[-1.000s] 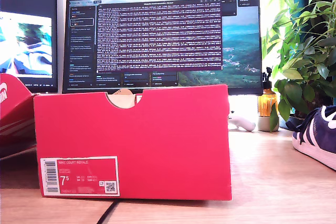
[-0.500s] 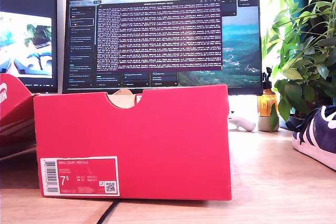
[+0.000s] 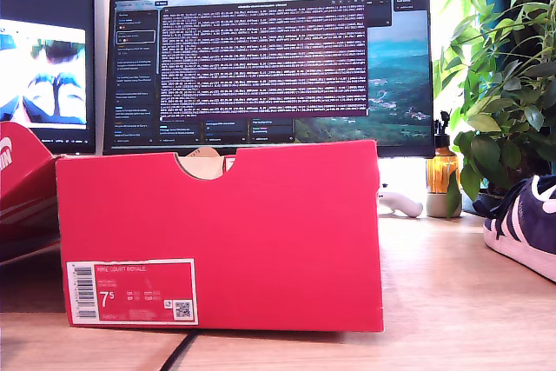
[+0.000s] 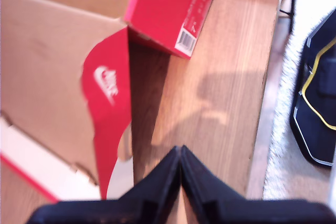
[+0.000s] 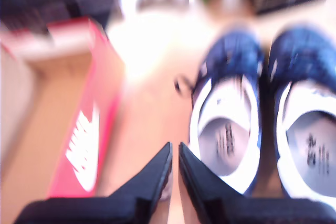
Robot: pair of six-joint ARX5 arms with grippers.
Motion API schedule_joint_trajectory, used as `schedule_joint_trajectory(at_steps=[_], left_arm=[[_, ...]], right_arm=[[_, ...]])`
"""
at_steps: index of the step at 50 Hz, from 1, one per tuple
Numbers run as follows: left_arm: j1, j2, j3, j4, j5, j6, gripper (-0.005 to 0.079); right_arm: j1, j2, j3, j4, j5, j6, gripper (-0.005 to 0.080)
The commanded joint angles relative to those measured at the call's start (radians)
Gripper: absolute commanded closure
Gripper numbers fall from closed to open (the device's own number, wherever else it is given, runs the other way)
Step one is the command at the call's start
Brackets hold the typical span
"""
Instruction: Pack the blue shoes by picking the first shoe and placing it inside the red shoebox, left side, then picking and rotating the second shoe and placing it in the shoebox
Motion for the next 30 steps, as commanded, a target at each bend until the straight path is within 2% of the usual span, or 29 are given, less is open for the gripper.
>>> schedule_joint_trajectory(at_steps=[1, 6, 15, 19, 30], left_arm=[[-0.027, 0.052, 0.004, 0.038, 0.001, 0.007, 0.0761], [-0.073, 0.133, 0.004, 0.094, -0.011, 0.010, 0.0761], [-0.164, 0.265, 0.004, 0.190, -0.079, 0.010, 0.0761], [-0.190, 0.315, 0.004, 0.227, -0.131, 0.008, 0.0761], [-0.250, 0.410, 0.004, 0.351, -0.187, 0.005, 0.0761]], right_arm=[[-0.001, 0.037, 0.020, -0.005, -0.019, -0.008, 0.0764], [-0.001, 0.099, 0.053, -0.011, -0.053, -0.008, 0.0764], [-0.001, 0.162, 0.099, -0.030, -0.059, -0.019, 0.0764], [-0.001, 0.184, 0.124, -0.061, -0.061, -0.024, 0.0764], [-0.001, 0.298, 0.181, -0.180, -0.066, -0.026, 0.0744]])
